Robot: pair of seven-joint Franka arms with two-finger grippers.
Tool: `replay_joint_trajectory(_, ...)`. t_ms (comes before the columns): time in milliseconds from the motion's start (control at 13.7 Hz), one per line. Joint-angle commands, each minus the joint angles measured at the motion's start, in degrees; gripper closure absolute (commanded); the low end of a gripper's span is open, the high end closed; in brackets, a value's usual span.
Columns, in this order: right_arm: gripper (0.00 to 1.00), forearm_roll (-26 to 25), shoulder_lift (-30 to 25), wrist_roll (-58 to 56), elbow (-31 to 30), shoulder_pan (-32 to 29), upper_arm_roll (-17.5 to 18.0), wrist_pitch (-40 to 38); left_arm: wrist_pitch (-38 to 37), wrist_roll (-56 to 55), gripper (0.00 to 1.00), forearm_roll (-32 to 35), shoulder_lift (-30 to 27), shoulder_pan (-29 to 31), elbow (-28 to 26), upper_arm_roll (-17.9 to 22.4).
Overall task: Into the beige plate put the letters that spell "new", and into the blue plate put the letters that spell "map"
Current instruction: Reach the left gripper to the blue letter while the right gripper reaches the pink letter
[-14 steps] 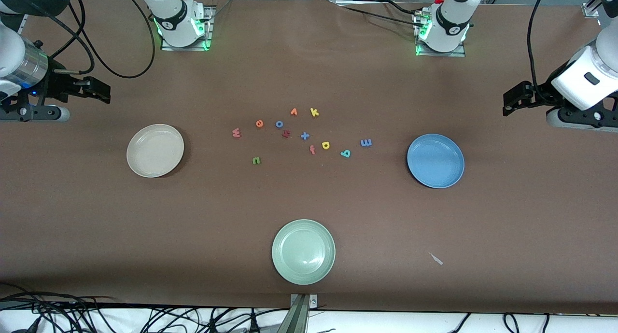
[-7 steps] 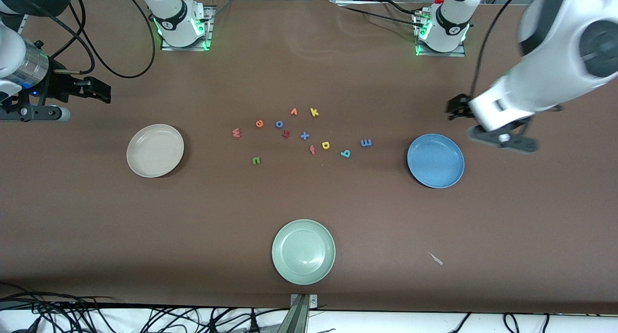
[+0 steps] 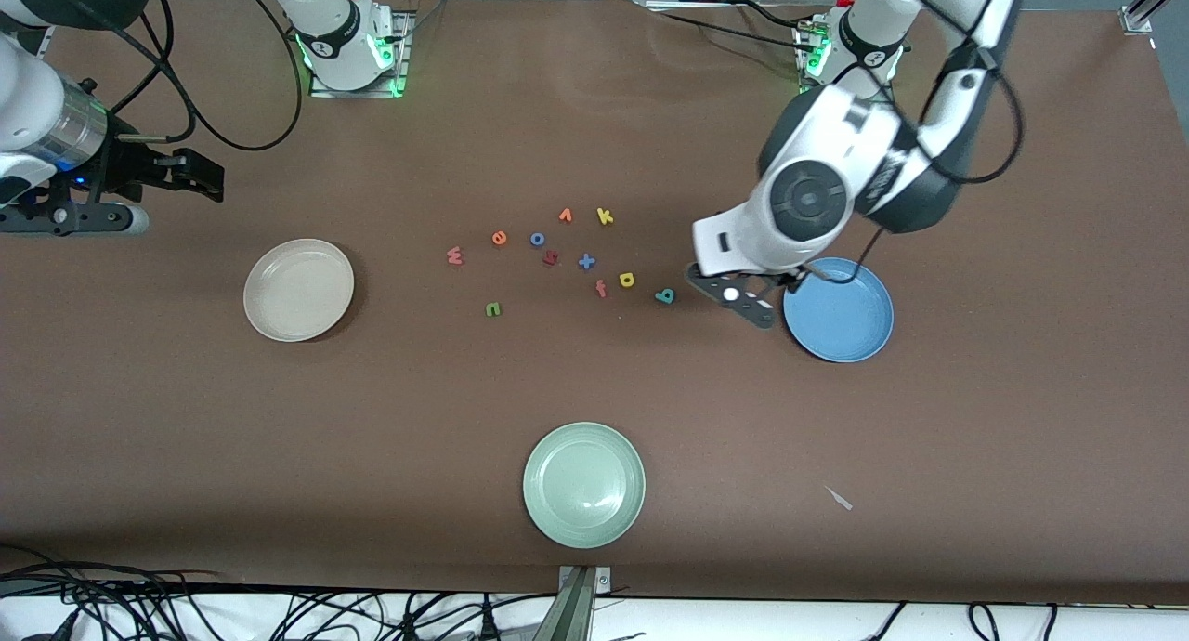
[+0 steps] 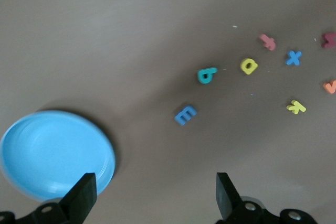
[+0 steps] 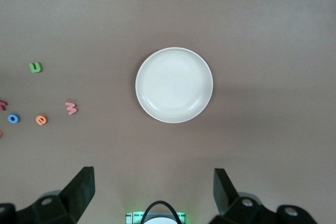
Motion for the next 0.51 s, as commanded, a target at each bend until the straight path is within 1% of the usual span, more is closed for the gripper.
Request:
replay_joint_trajectory(0,0.00,1.7,1.3,0.1,-0.3,0.0,2.4,1.3,5.7,9.6,0.00,-0.3,2.3,0.1,-2.0,0.4)
replay_joint_trajectory(146,0.00,1.2,2.6,0.0,-0.3,0.5,5.1,1.6,14.0,14.1,0.00,-0.3,0.4,0.4,-11.7,0.4)
replay_joint_trajectory(219,0.00,1.0,4.6,-0.5,-0.1,0.6,5.9,2.3,16.5,16.5,0.00,-0.5,-0.2,0.5,-15.1,0.3)
replay_joint_trajectory(292,0.00,0.9,6.7,-0.7,0.0,1.5,7.0,2.3,17.8,18.4,0.00,-1.0,0.2,0.6,-16.4,0.4)
replay_joint_trajectory(365,0.00,1.3,9.6,0.2,-0.1,2.8,7.2,2.6,19.4,19.3,0.00,-1.0,0.7,0.1,-16.8,0.4)
replay_joint_trajectory(438,0.00,1.6,11.8,0.3,-0.8,3.9,7.2,5.1,21.1,19.5,0.00,-1.1,1.6,-0.1,-17.4,0.2)
